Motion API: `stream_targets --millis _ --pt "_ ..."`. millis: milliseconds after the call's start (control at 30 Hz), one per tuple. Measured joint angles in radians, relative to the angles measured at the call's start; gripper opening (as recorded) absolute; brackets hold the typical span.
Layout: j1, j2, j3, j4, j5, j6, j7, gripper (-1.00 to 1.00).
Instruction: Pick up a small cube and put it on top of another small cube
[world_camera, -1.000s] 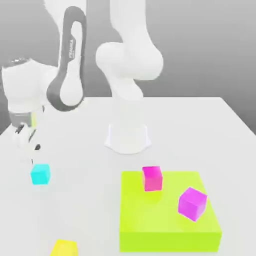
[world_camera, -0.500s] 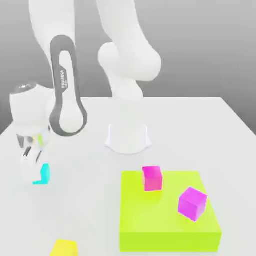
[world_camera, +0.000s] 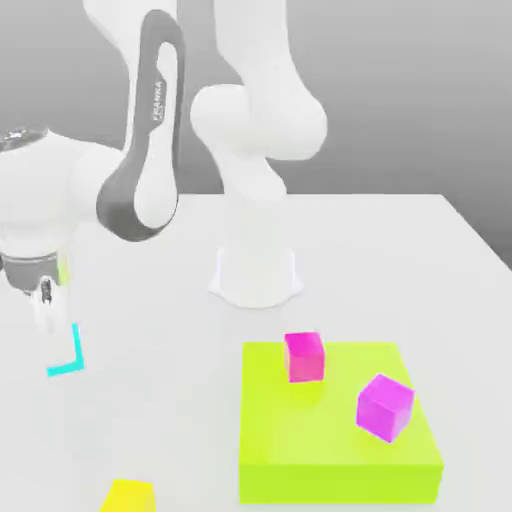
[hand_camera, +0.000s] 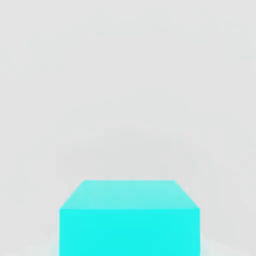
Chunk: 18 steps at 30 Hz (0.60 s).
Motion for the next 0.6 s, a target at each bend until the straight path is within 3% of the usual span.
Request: stream_targets --millis 333,467,500,600 --pt "0.145 0.113 0.152 0.265 -0.07 -0.155 -0.101 -1.0" --pt "0.175 0.234 0.148 0.299 -0.109 -0.069 -0.088 -1.0" --pt "0.179 0.263 0.142 0.302 -0.117 -0.044 -0.083 1.0" --pt "0.179 0.263 0.142 0.302 -0.117 -0.044 -0.083 1.0"
